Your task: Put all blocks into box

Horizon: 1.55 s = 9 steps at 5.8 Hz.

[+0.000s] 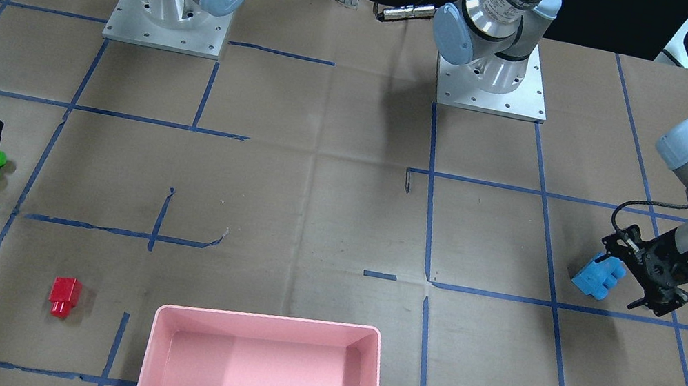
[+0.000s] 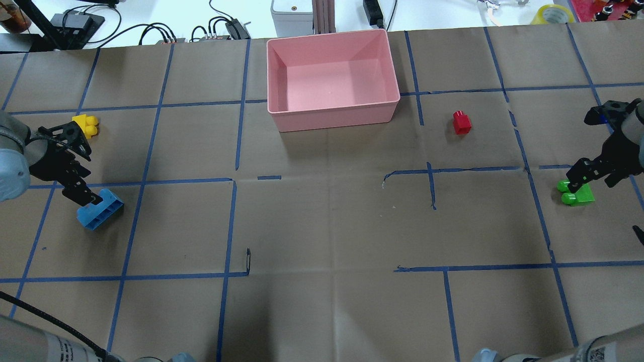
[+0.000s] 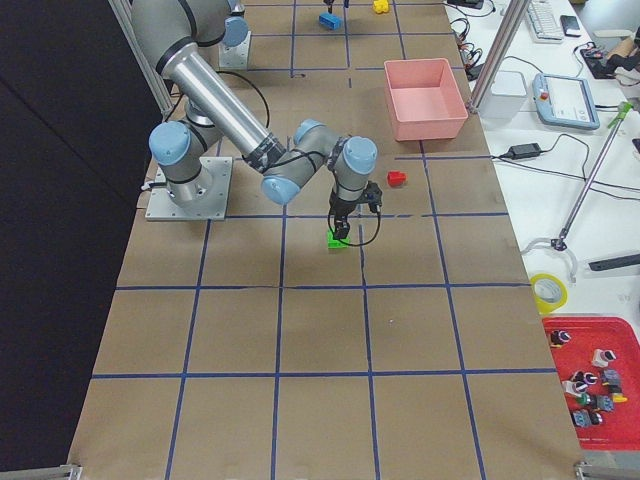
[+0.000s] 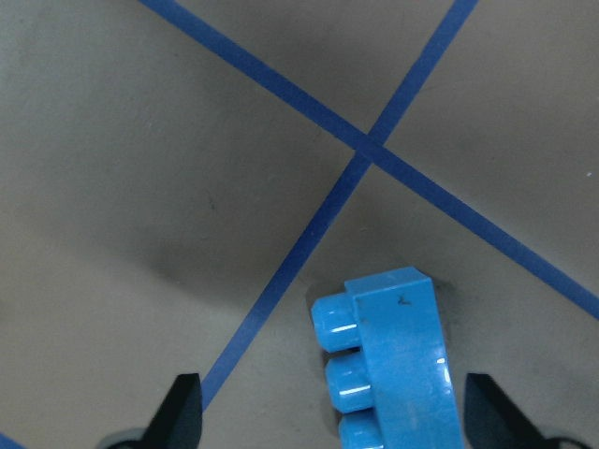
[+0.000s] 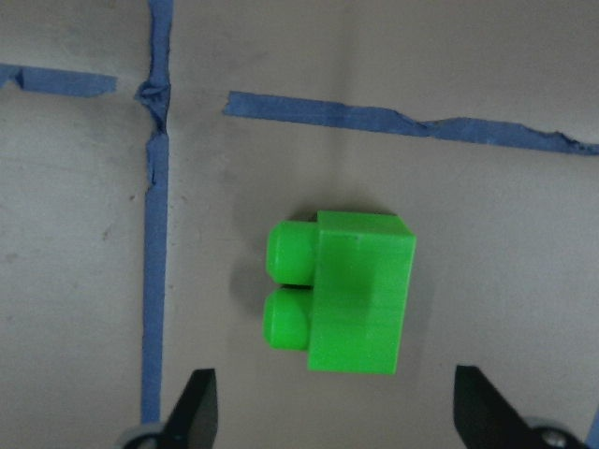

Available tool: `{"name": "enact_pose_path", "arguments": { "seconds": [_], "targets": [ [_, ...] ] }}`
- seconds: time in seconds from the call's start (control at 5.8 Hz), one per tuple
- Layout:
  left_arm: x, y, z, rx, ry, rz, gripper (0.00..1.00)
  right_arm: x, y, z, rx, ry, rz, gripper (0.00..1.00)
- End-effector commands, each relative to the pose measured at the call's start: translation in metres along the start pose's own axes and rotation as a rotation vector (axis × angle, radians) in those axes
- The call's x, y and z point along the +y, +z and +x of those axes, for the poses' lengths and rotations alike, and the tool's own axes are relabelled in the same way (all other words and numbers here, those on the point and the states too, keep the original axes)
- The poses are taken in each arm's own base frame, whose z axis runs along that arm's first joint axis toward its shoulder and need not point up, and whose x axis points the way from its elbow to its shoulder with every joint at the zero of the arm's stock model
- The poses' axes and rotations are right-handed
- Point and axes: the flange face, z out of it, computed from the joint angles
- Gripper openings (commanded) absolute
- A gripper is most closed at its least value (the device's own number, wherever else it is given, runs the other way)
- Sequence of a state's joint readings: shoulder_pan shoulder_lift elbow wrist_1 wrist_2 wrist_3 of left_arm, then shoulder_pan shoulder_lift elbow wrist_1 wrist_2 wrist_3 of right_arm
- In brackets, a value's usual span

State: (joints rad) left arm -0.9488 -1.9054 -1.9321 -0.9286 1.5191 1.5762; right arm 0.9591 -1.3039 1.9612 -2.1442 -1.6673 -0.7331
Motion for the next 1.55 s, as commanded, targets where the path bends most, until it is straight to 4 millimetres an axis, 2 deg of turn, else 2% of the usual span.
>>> {"name": "enact_pose_path", "arguments": {
  "seconds": [0.0, 0.17, 0.52, 0.69, 1.03, 1.38],
  "targets": [
    [0.002, 0.029, 0.015, -0.021, 0.004, -0.003, 0.99, 0.007, 0.027, 0.011, 0.023, 0.001, 0.041, 0.89],
    [0.004, 0.041, 0.017, -0.002, 0.006, -0.006, 0.99, 0.005, 0.029, 0.013, 0.036, 0.003, 0.054, 0.90],
    [0.022, 0.041, 0.013, 0.003, -0.022, -0.007, 0.98, 0.006, 0.035, 0.006, 0.056, 0.006, 0.079, 0.93],
    [0.022, 0.039, 0.012, -0.003, -0.021, -0.007, 0.83, 0.006, 0.035, 0.002, 0.057, 0.006, 0.081, 0.93],
    [0.021, 0.038, 0.013, -0.006, -0.024, -0.009, 0.69, 0.006, 0.035, -0.002, 0.055, 0.004, 0.080, 0.93],
    [0.019, 0.026, 0.008, -0.035, -0.025, -0.009, 0.46, 0.004, 0.038, -0.003, 0.052, -0.001, 0.077, 0.93]
  ]
}}
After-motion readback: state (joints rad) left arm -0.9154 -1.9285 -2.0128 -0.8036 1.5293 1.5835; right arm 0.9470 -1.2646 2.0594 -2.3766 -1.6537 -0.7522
